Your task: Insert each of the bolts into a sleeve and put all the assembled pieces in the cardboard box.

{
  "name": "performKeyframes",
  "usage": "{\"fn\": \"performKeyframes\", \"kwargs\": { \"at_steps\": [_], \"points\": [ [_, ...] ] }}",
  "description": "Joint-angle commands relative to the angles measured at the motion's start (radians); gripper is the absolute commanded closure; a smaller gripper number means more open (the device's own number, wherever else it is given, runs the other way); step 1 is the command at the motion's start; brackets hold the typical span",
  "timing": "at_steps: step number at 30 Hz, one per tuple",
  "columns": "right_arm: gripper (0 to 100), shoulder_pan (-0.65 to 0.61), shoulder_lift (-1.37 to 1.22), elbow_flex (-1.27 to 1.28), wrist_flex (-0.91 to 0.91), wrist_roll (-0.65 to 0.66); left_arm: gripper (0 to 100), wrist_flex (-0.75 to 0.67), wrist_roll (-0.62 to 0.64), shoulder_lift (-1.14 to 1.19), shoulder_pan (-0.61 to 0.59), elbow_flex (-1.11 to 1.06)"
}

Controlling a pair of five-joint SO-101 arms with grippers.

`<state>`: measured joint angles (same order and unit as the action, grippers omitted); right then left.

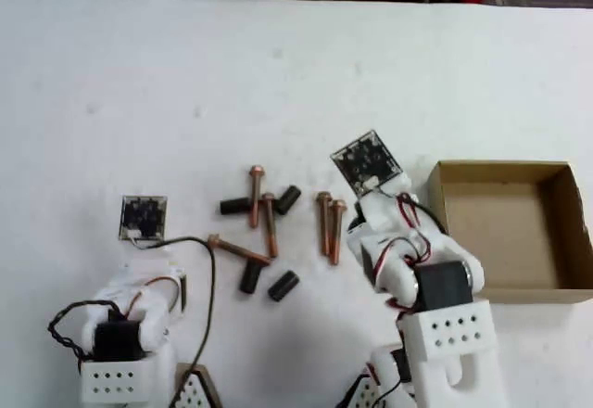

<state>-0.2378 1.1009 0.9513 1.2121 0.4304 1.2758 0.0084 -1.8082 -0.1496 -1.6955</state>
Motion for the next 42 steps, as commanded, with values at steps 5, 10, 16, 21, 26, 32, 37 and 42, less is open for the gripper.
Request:
{"fn": "performKeyframes", "kwargs": {
  "at_steps": [5,10,16,21,26,32,37,42],
  "points": [
    [97.8,0.007,0.061,0.080,-0.125,-0.015,98,0.008,0.005,-0.008,0.015,0.002],
    [97.8,0.002,0.104,0.169,-0.226,-0.092,98,0.008,0.008,-0.008,0.016,0.002],
    [97.8,0.004,0.165,0.226,-0.249,-0.100,98,0.008,0.009,-0.008,0.016,0.002],
    [97.8,0.001,0.228,0.298,-0.289,-0.100,98,0.002,0.000,-0.010,0.008,0.005],
    [97.8,0.001,0.280,0.331,-0.288,-0.098,98,-0.163,-0.261,-0.010,-0.001,0.002],
    [97.8,0.001,0.297,0.356,-0.288,-0.098,98,-0.262,-0.446,-0.010,-0.067,0.064],
    [97.8,-0.024,0.297,0.367,-0.289,-0.100,98,-0.183,-0.448,-0.005,-0.084,0.209],
    [97.8,-0.048,0.297,0.373,-0.289,-0.101,98,-0.123,-0.454,0.004,-0.084,0.344]
  ]
}}
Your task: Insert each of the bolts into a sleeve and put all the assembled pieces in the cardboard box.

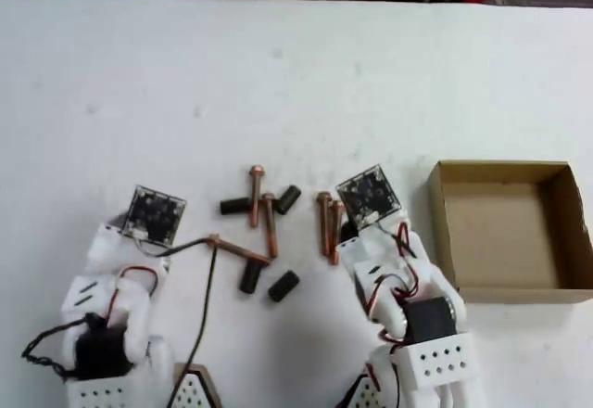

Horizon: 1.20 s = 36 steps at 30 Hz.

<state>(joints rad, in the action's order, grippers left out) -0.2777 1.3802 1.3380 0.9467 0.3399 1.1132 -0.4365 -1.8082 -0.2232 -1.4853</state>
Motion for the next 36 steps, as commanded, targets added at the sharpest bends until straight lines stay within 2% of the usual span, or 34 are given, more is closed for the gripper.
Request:
{"fn": "performKeyframes", "kwargs": {
  "at_steps": [1,6,15,22,27,32,36],
  "points": [
    [97.8,-0.007,0.018,-0.014,-0.024,-0.011,98,0.043,-0.011,0.024,-0.010,0.157],
    [97.8,-0.002,0.018,-0.012,-0.030,-0.089,98,0.040,-0.029,0.314,-0.005,0.339],
    [97.8,-0.001,0.018,0.031,-0.131,-0.095,98,0.043,0.003,0.917,0.101,0.618],
    [97.8,0.002,0.019,0.031,-0.157,-0.095,98,0.044,0.167,1.205,0.239,0.753],
    [97.8,0.068,0.019,0.028,-0.160,-0.098,97,0.044,0.264,1.362,0.360,0.850],
    [97.8,0.119,0.019,0.026,-0.180,-0.098,87,0.043,0.427,1.523,0.429,0.973],
    [97.8,0.150,0.019,0.025,-0.180,-0.095,86,0.034,0.491,1.669,0.469,1.077]
  ]
}}
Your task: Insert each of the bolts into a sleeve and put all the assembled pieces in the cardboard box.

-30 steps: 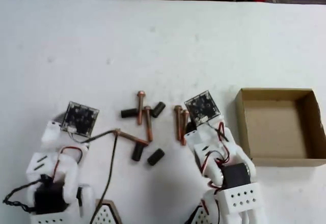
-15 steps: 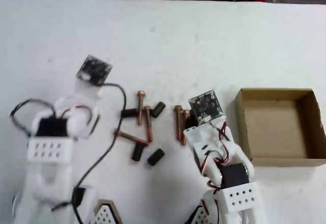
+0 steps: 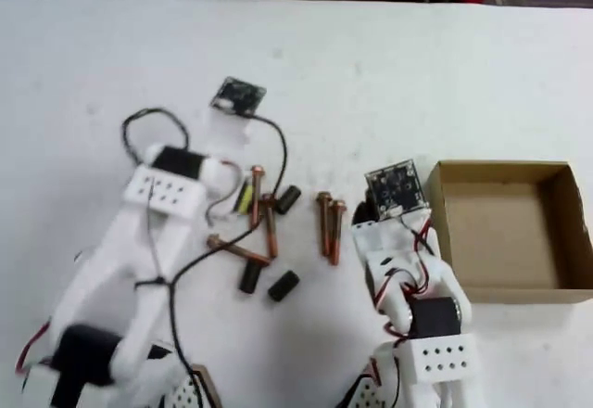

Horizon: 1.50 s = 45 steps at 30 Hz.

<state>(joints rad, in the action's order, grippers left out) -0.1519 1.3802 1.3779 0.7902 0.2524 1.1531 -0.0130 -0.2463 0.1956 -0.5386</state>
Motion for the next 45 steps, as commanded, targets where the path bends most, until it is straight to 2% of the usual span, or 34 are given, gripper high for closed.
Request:
{"fn": "performKeyframes", "kwargs": {
  "at_steps": [1,8,15,23,30,39,45],
  "points": [
    [97.8,0.027,0.019,-0.015,-0.024,-0.006,86,-0.006,0.078,0.147,0.054,0.164],
    [97.9,0.027,0.019,-0.014,-0.024,-0.005,85,0.000,0.215,0.456,0.056,0.408],
    [97.9,0.025,0.019,-0.014,-0.024,-0.005,86,0.005,0.230,0.662,0.054,0.566],
    [97.9,0.025,0.019,-0.014,-0.024,-0.005,85,-0.006,0.224,0.711,0.047,0.586],
    [98.0,0.019,0.019,-0.012,-0.024,-0.011,86,-0.006,0.224,0.714,-0.019,0.591],
    [97.8,0.016,0.019,-0.009,-0.024,-0.014,86,-0.006,0.224,0.719,-0.013,0.591],
    [97.8,0.016,0.019,-0.009,-0.022,-0.014,86,-0.012,0.224,0.816,-0.012,0.637]
  ]
}}
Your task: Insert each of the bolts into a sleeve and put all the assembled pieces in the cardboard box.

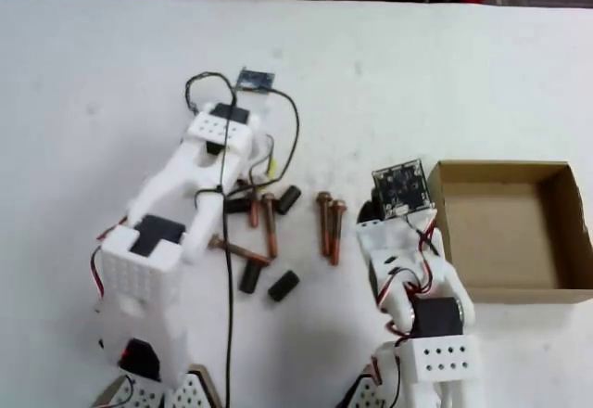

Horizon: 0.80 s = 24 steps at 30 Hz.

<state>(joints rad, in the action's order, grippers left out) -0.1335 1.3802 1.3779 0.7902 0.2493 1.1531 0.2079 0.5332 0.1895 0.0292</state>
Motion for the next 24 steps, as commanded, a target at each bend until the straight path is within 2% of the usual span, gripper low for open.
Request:
{"fn": "performKeyframes", "kwargs": {
  "at_steps": [1,9,12,16,18,24],
  "points": [
    [97.8,-0.002,0.019,-0.009,-0.021,-0.011,86,-0.012,0.008,0.048,-0.005,0.083],
    [97.8,-0.002,0.019,-0.009,-0.019,-0.011,86,-0.009,0.009,0.065,0.004,0.103],
    [97.8,-0.002,0.019,-0.008,-0.018,-0.003,86,0.040,0.005,0.065,0.013,0.110],
    [97.8,-0.002,0.019,0.018,-0.024,-0.003,99,0.055,0.002,0.064,0.033,0.110],
    [98.1,-0.001,0.019,0.025,-0.025,-0.003,96,0.057,0.002,0.064,0.033,0.109],
    [98.1,-0.001,0.019,0.034,-0.025,-0.011,98,0.087,0.002,0.064,0.035,0.110]
  ]
}}
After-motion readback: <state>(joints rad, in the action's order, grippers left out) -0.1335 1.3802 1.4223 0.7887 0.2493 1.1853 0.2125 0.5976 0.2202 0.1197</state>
